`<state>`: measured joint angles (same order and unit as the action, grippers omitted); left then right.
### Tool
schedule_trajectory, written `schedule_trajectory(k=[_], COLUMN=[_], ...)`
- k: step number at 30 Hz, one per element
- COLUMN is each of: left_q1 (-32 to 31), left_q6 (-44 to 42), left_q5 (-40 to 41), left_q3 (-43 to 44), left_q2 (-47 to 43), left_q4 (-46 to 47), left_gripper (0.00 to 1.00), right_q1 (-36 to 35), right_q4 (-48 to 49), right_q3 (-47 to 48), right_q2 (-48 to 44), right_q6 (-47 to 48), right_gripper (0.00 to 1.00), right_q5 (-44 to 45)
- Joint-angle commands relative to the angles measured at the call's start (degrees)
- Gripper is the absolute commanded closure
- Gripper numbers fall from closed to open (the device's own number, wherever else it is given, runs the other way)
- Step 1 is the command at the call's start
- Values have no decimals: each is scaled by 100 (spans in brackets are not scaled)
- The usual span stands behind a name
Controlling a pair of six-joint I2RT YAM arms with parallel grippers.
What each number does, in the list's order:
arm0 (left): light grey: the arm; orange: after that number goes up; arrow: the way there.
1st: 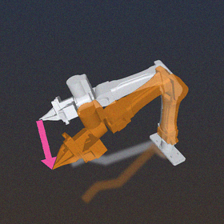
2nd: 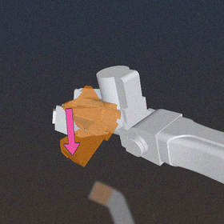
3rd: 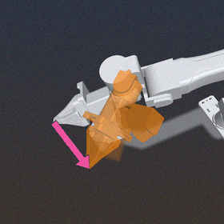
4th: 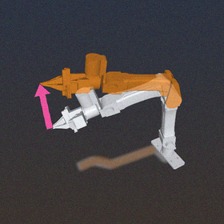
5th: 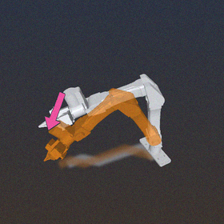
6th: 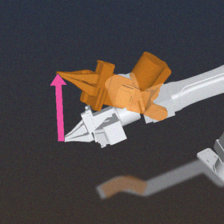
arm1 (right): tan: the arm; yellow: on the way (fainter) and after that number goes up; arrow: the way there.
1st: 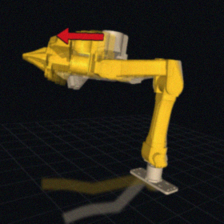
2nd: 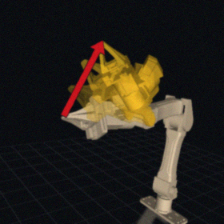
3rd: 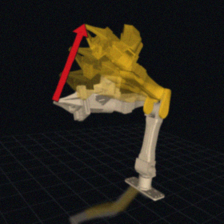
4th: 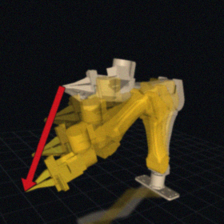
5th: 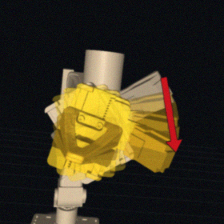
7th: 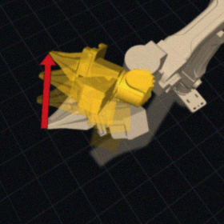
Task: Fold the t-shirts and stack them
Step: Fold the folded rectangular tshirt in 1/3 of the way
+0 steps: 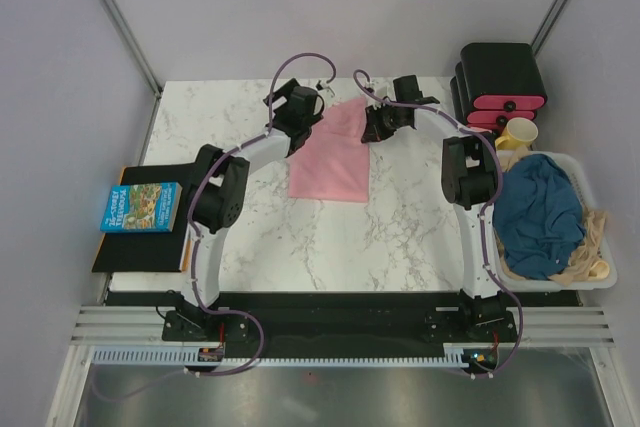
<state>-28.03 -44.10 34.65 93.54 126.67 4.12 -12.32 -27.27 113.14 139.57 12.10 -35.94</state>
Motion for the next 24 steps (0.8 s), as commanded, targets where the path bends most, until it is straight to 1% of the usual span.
schedule_trajectory(k=[1,2,3,4,5,7,8,9,10,11,12,14,15,16,17,18,19,21,24], left_q1=[236,272,298,350,377,421,430,448,474,483,483,509,527,553,588,632,658,746,878], left_q6=[-310,-293,-266,-266,-284,-362,-389,-407,-442,-468,-538,-600,-661,-670,-670,-670,-670,-679,-705], left_q5=[147,129,103,77,59,50,-2,-37,-72,-142,-161,-187,-187,-178,-170,-170,-161,-152,-196], left_q3=[-204,-213,-239,-266,-292,-415,-502,-729,-853,-985,-1248,-1495,-1714,-1820,-1908,-2057,-2120,-2295,-2532], left_q2=[-635,-687,-810,-880,-942,-1178,-1310,-1442,-1705,-1829,-1952,-2329,-2462,-2594,-2839,-2954,-3042,-3332,-3683], left_q4=[633,651,651,660,669,669,669,669,669,669,678,678,678,660,625,582,451,388,344], left_gripper=[0,0,0,0,0,0,0,0,0,0,0,0,0,0,0,0,0,0,0], right_q1=[-51,-52,-52,-52,-52,-69,-78,-121,-157,-192,-279,-411,-595,-701,-824,-1121,-1298,-1789,-2317], right_q4=[-200,-200,-218,-218,-226,-270,-279,-331,-358,-428,-611,-893,-1121,-1193,-1237,-1289,-1281,-1272,-1264], right_q3=[-99,-99,-99,-99,-108,-169,-213,-275,-414,-477,-547,-740,-837,-1168,-1380,-1618,-2116,-2767,-3270], right_q2=[-289,-333,-377,-473,-544,-798,-904,-1009,-1237,-1352,-1553,-1730,-1949,-2090,-2239,-2537,-2696,-3100,-3435], right_q6=[161,187,205,231,249,381,451,669,793,951,1344,1802,2014,2442,2647,2840,3242,3500,3607], right_gripper=[81,70,63,54,52,43,40,37,31,27,26,25,25,25,24,24,23,23,23], right_q5=[324,360,377,456,483,553,710,807,913,1088,1185,1526,1642,1774,1888,2220,2397,2757,2917])
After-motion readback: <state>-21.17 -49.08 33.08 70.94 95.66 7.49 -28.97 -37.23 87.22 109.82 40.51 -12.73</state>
